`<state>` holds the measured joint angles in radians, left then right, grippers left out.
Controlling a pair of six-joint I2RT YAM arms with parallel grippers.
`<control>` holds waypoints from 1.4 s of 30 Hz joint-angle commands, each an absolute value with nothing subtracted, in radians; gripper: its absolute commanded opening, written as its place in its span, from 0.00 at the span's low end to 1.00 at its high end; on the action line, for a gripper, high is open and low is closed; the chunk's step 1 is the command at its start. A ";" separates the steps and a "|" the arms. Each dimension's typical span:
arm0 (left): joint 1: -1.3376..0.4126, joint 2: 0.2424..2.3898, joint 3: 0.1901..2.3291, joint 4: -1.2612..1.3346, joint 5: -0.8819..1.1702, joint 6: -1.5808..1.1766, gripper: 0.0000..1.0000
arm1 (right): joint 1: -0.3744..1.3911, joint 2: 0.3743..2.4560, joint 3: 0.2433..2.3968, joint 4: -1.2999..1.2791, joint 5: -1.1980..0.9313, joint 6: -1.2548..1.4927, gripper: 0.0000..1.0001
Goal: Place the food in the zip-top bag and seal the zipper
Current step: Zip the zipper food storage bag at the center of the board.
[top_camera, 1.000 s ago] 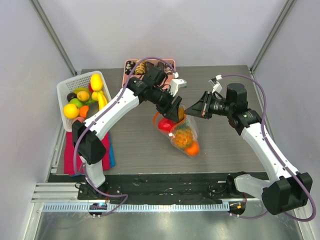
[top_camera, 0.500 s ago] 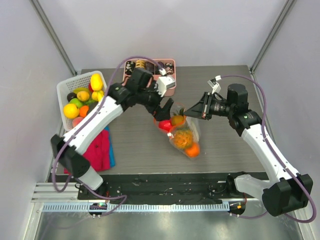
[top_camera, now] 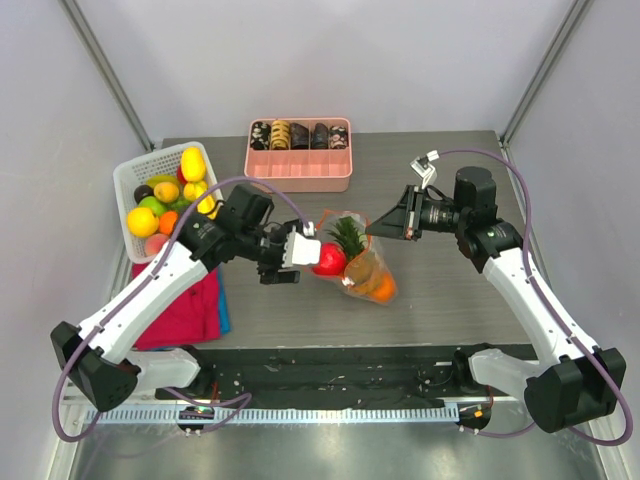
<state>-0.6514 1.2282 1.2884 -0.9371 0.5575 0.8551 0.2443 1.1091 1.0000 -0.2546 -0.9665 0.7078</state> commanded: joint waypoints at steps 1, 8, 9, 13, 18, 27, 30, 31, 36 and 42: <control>-0.696 1.221 1.266 -0.901 0.529 1.096 0.67 | 0.241 1.094 1.014 -0.183 -1.035 0.686 0.01; -0.730 1.244 1.227 -0.858 0.488 1.207 0.53 | 0.244 1.109 1.012 -0.184 -1.054 0.683 0.01; -0.733 1.247 1.223 -0.841 0.486 1.210 0.52 | 0.244 1.108 1.012 -0.184 -1.054 0.683 0.01; -0.747 1.262 1.210 -0.830 0.479 1.238 0.48 | 0.247 1.114 1.017 -0.186 -1.060 0.683 0.01; -0.778 1.275 1.193 -0.833 0.456 1.275 0.36 | 0.255 1.120 1.017 -0.189 -1.065 0.678 0.01; -0.873 1.256 1.267 -0.815 0.454 1.100 0.00 | 0.313 1.172 1.020 -0.152 -1.032 0.627 0.01; -0.896 1.256 1.310 -0.808 0.445 1.010 0.00 | 0.337 1.213 1.058 -0.143 -1.029 0.611 0.01; -0.899 1.262 1.340 -0.808 0.445 0.968 0.00 | 0.344 1.222 1.074 -0.144 -1.029 0.589 0.01; -0.905 1.279 1.431 -0.815 0.426 0.726 0.00 | 0.426 1.298 1.196 -0.238 -0.993 0.463 0.01; -0.910 1.295 1.454 -0.825 0.399 0.559 0.00 | 0.497 1.367 1.258 -0.278 -0.976 0.354 0.06</control>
